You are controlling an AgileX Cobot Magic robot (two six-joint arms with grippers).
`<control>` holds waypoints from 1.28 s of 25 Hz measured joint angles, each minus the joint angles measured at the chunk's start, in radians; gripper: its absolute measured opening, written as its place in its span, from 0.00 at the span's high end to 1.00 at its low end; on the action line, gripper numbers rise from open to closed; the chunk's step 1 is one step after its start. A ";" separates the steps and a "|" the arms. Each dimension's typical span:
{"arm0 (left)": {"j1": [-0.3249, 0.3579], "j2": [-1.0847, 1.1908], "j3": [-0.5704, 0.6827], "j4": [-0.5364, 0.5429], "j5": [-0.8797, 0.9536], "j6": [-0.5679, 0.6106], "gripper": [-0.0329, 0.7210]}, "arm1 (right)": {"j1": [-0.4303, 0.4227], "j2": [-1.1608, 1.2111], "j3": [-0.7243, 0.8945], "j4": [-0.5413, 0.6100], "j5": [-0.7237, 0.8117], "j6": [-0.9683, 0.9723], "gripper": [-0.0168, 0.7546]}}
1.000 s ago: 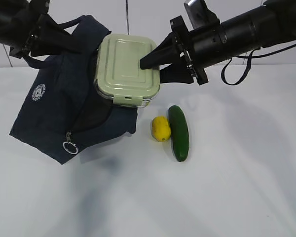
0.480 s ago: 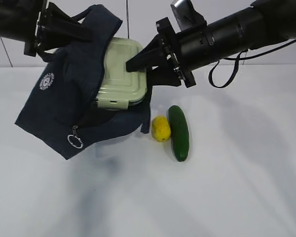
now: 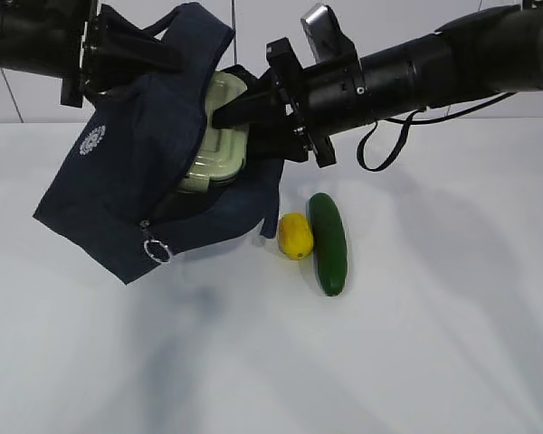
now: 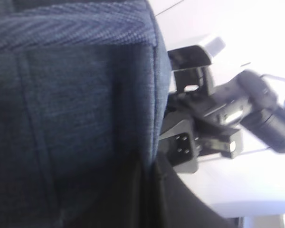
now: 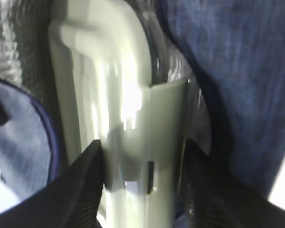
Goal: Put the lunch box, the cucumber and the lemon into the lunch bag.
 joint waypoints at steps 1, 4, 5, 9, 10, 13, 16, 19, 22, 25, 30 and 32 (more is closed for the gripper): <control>-0.001 0.005 0.000 -0.005 -0.002 0.000 0.97 | 0.004 0.004 0.000 0.009 -0.008 -0.006 0.51; -0.008 0.019 0.000 -0.021 -0.004 0.000 0.97 | 0.013 0.008 0.000 0.036 -0.027 -0.026 0.51; -0.009 0.022 0.000 -0.022 -0.004 0.000 0.97 | 0.014 0.008 0.000 0.038 -0.037 -0.031 0.51; -0.011 0.038 0.000 -0.025 -0.023 0.001 0.97 | 0.015 0.016 0.000 0.034 -0.085 -0.038 0.51; -0.011 0.040 0.000 -0.025 -0.033 0.001 0.97 | 0.015 0.021 0.000 0.034 -0.090 -0.038 0.51; -0.011 0.048 0.000 -0.025 -0.047 0.002 0.97 | 0.015 0.053 0.000 0.056 -0.094 -0.041 0.52; -0.011 0.057 0.000 -0.025 -0.047 0.003 0.97 | 0.017 0.088 0.000 0.084 -0.086 -0.041 0.52; -0.015 0.059 0.000 -0.023 -0.045 0.005 0.97 | 0.017 0.097 0.000 0.117 -0.086 -0.051 0.52; -0.016 0.059 0.000 -0.023 -0.044 0.005 0.97 | 0.017 0.097 0.000 0.144 -0.086 -0.061 0.52; -0.016 0.059 0.000 -0.023 -0.046 0.005 0.97 | 0.019 0.106 0.000 0.150 -0.084 -0.061 0.52; -0.016 0.059 0.000 -0.023 -0.046 0.006 0.97 | 0.052 0.136 -0.016 0.161 -0.076 -0.063 0.52; -0.016 0.059 0.000 -0.023 -0.046 0.006 0.97 | 0.065 0.154 -0.026 0.164 -0.064 -0.063 0.52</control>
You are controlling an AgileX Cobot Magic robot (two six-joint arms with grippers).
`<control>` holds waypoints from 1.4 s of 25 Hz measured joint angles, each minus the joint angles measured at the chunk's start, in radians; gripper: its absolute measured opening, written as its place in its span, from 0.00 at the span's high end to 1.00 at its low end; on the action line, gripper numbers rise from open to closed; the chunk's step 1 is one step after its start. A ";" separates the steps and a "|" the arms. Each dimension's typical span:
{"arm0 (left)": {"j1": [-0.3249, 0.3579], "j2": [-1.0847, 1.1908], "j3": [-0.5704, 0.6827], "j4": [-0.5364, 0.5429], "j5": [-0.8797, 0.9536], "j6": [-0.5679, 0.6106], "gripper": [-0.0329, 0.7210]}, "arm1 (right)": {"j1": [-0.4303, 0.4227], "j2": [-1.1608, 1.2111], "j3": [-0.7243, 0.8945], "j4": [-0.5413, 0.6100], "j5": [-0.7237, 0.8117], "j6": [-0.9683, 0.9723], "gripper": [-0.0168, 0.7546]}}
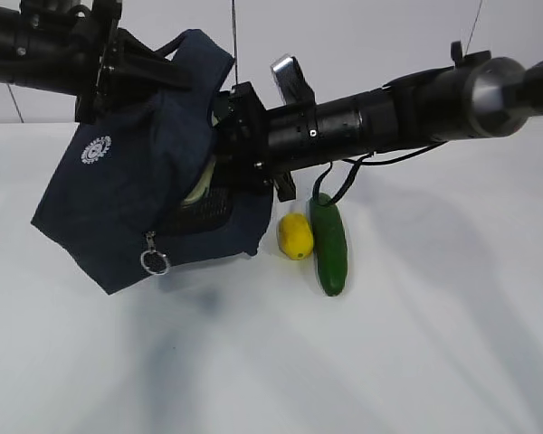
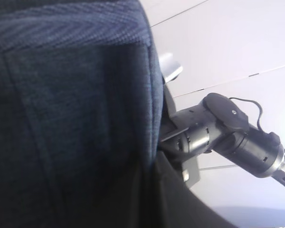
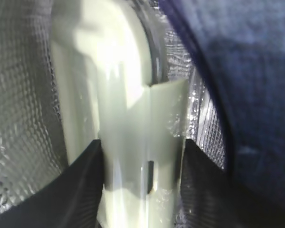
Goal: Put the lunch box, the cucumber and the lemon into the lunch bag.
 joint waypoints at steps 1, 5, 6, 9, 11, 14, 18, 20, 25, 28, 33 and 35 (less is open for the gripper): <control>0.000 0.000 0.000 0.002 0.000 0.000 0.97 | 0.002 0.005 -0.002 0.002 0.005 0.000 0.52; 0.000 0.000 0.000 0.001 0.000 0.001 0.97 | 0.007 0.009 -0.006 0.002 0.009 0.000 0.52; 0.000 0.000 0.000 0.001 0.000 0.001 0.97 | 0.007 0.009 -0.008 0.002 0.009 0.000 0.52; 0.000 0.000 0.000 0.001 0.000 0.001 0.97 | 0.007 0.009 -0.010 0.002 0.009 0.000 0.51; 0.000 0.000 0.000 0.001 -0.004 0.001 0.97 | 0.007 0.009 -0.010 0.002 0.009 0.000 0.50; 0.000 0.000 0.000 0.001 -0.006 0.001 0.97 | 0.007 0.009 -0.010 0.002 0.007 0.000 0.49; 0.000 0.000 0.000 0.001 -0.006 0.001 0.97 | 0.007 0.009 -0.010 0.002 0.003 0.000 0.48; 0.000 0.000 0.000 0.001 -0.006 0.001 0.97 | 0.007 0.009 -0.010 0.002 0.001 0.000 0.48; 0.000 0.000 0.000 0.001 -0.007 0.001 0.97 | 0.007 0.009 -0.010 0.002 -0.001 0.000 0.47; 0.000 0.000 0.000 0.001 -0.007 0.001 0.97 | 0.007 0.009 -0.014 0.023 0.005 0.000 0.47; 0.000 0.014 0.002 0.026 -0.031 0.002 0.97 | 0.007 0.009 -0.019 0.032 0.010 -0.001 0.46; 0.000 0.014 0.002 0.024 -0.029 0.002 0.97 | 0.007 0.009 -0.019 0.037 0.010 -0.002 0.46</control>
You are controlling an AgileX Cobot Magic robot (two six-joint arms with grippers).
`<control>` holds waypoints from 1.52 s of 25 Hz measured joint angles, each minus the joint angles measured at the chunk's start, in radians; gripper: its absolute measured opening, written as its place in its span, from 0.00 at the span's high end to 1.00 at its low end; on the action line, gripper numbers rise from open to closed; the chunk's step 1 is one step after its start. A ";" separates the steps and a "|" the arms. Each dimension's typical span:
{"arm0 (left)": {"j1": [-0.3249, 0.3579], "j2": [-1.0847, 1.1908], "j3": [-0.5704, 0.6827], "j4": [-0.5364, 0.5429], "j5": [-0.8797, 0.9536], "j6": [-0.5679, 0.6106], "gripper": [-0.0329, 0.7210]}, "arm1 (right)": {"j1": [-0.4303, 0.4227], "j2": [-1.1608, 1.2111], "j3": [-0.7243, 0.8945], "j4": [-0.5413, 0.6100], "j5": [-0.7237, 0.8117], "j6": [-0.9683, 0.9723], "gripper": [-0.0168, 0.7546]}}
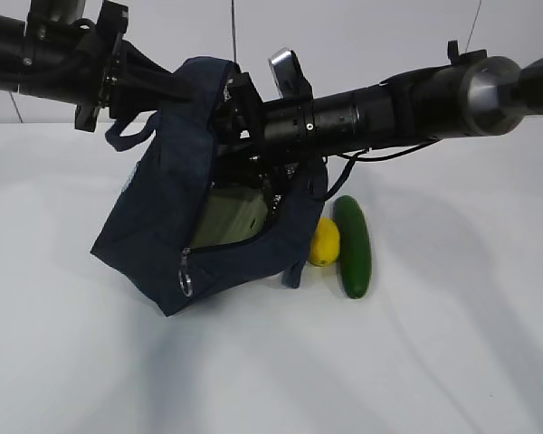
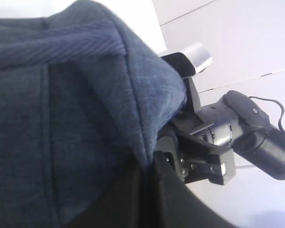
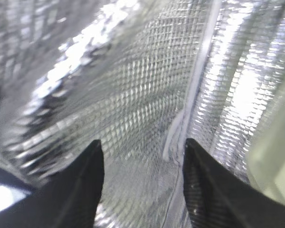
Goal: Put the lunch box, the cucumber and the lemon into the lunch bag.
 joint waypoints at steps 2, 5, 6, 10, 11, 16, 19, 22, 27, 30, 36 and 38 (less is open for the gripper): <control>0.000 0.000 0.000 -0.002 0.000 0.000 0.97 | 0.000 0.000 0.000 0.002 0.002 0.000 0.46; 0.000 0.000 0.000 -0.002 0.000 0.000 0.97 | 0.000 0.000 0.000 0.006 0.006 -0.002 0.46; 0.000 0.000 0.000 -0.002 0.000 0.000 0.97 | 0.000 0.000 0.000 0.009 0.011 -0.002 0.46; 0.007 0.000 0.000 0.027 0.001 -0.003 0.97 | -0.002 0.000 0.000 0.009 0.053 -0.015 0.46; 0.011 0.000 0.000 0.038 0.002 -0.009 0.97 | -0.004 0.000 0.000 0.011 0.071 -0.036 0.46; 0.049 0.000 -0.002 0.125 0.007 -0.055 0.97 | -0.039 0.000 0.000 0.012 0.117 -0.085 0.46; 0.082 0.000 -0.004 0.195 0.007 -0.089 0.97 | -0.070 -0.005 -0.002 -0.036 0.125 -0.064 0.46; 0.113 0.000 -0.004 0.257 0.007 -0.115 0.97 | -0.090 -0.027 -0.030 -0.197 0.127 0.009 0.46; 0.168 0.000 -0.004 0.311 0.007 -0.133 0.97 | -0.092 -0.053 -0.158 -0.489 0.150 0.172 0.46; 0.196 0.000 -0.004 0.358 0.007 -0.149 0.97 | -0.092 -0.054 -0.243 -0.673 0.161 0.295 0.46; 0.225 0.000 -0.004 0.456 0.007 -0.174 0.97 | -0.092 -0.073 -0.352 -1.091 0.178 0.560 0.46; 0.233 0.000 -0.004 0.484 0.007 -0.181 0.97 | -0.092 -0.093 -0.356 -1.188 0.183 0.619 0.46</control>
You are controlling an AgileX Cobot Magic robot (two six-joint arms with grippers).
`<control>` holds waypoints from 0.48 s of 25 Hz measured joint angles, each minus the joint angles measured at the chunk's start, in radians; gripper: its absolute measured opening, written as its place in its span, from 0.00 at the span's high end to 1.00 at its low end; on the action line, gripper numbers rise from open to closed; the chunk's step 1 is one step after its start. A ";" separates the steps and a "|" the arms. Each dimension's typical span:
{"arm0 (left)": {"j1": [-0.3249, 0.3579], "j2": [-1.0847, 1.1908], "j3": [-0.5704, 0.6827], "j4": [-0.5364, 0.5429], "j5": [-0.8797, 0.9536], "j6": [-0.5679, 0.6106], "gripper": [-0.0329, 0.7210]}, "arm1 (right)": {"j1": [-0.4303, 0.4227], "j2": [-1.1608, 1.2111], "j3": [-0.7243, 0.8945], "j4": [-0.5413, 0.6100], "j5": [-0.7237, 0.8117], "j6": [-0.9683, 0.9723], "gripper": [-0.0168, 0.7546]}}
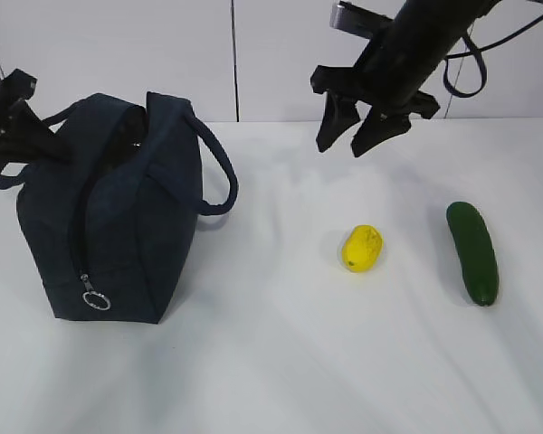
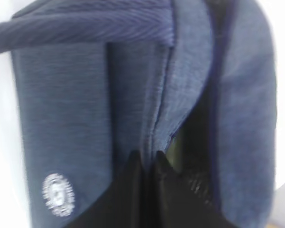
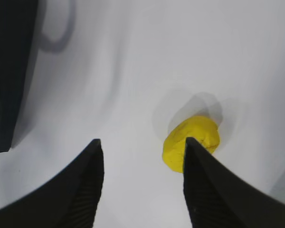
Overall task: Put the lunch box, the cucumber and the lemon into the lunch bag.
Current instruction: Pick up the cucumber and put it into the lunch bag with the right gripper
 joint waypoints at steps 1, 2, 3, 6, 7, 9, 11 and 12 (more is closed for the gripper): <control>0.002 0.000 0.000 0.011 0.000 -0.007 0.97 | 0.000 -0.006 0.000 -0.037 0.000 0.017 0.46; 0.006 0.000 0.000 0.022 0.000 -0.008 0.97 | 0.000 -0.010 -0.002 -0.070 0.002 0.031 0.46; 0.007 0.000 0.000 0.029 0.000 -0.009 0.97 | 0.000 -0.014 -0.002 -0.087 0.002 0.039 0.46; 0.011 0.000 -0.001 0.033 0.000 -0.013 0.97 | 0.000 -0.021 -0.002 -0.130 0.004 0.053 0.46; 0.011 0.000 -0.001 0.035 0.000 -0.013 0.97 | 0.000 -0.021 0.000 -0.144 0.004 0.060 0.46; 0.011 0.000 -0.001 0.035 0.000 -0.013 0.97 | 0.000 -0.029 0.035 -0.175 0.004 0.077 0.46; 0.011 0.000 -0.001 0.037 0.000 -0.013 0.97 | 0.000 -0.044 0.089 -0.211 0.004 0.099 0.46; 0.011 0.000 -0.001 0.037 0.000 -0.013 0.97 | 0.000 -0.049 0.115 -0.235 0.004 0.113 0.46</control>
